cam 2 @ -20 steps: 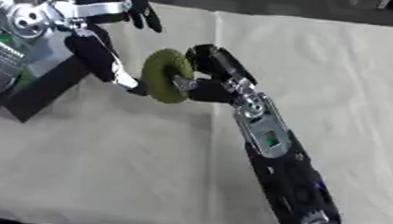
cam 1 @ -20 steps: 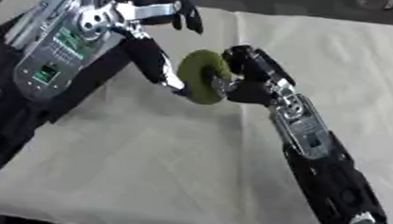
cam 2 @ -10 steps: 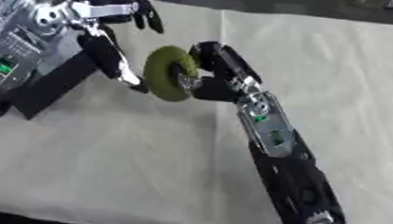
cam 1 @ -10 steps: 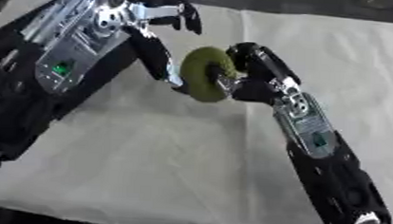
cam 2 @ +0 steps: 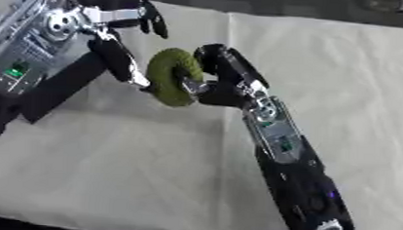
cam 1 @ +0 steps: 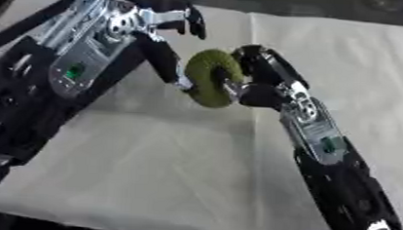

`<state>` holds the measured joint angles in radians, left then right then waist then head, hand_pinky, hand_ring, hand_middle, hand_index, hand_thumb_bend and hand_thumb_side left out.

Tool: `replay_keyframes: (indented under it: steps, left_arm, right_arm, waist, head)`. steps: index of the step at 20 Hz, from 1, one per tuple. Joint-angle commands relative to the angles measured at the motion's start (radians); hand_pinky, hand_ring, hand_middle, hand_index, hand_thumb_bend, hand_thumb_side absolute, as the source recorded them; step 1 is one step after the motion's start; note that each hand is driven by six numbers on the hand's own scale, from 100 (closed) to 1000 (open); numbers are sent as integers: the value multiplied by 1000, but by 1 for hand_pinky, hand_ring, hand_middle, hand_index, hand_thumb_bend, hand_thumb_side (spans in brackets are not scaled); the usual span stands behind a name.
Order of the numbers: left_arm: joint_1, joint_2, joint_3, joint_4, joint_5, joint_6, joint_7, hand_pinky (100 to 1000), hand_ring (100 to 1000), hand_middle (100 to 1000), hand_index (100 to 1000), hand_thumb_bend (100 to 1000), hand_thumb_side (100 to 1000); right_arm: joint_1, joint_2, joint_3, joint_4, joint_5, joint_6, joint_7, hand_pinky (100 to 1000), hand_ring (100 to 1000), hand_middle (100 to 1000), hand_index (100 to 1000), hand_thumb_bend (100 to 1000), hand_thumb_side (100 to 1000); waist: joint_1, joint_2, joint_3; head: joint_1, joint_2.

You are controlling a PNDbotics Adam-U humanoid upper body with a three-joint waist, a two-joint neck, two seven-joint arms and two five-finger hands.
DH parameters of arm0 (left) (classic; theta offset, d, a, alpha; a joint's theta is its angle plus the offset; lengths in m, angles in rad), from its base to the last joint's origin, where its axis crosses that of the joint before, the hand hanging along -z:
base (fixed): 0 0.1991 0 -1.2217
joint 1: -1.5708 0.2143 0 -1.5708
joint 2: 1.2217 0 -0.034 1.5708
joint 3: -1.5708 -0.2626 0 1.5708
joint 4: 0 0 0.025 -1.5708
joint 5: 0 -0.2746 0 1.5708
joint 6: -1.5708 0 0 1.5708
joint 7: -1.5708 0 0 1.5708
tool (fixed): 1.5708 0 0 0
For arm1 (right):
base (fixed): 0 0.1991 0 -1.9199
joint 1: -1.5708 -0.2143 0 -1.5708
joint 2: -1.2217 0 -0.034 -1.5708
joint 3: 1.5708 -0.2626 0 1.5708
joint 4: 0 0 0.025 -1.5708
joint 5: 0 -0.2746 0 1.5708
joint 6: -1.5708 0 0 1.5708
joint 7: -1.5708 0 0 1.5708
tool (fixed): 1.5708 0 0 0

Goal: Pick up the objects with one hand, pass them to the other hand, and then place them into the box on the other side of the table.

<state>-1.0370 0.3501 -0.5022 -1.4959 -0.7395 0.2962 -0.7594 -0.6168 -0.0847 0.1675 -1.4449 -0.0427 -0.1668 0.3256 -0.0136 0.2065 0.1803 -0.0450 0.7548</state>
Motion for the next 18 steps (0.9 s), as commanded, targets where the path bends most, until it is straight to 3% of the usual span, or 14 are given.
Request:
replay_keyframes:
  steps: [1,12,18]
  left_arm:
    - [-22,5,11,-6,14,16,1,842,781,758,799,661,333]
    - [-19,1,10,-15,63,55,-18,837,772,747,756,616,350]
    - [-14,0,12,-28,113,87,-28,826,754,716,696,474,319]
  right_arm:
    - [-20,-5,0,-28,-20,1,4,629,478,309,406,193,100]
    - [-21,-8,0,-42,-50,9,16,626,478,310,405,198,100]
    - [-23,-8,-1,-48,-47,10,19,625,478,310,404,205,100]
  waist:
    - [2,-18,1]
    - [-2,-11,5]
    - [-6,-6,4]
  head:
    - [2,-5]
    - [-19,7]
    - [-19,12]
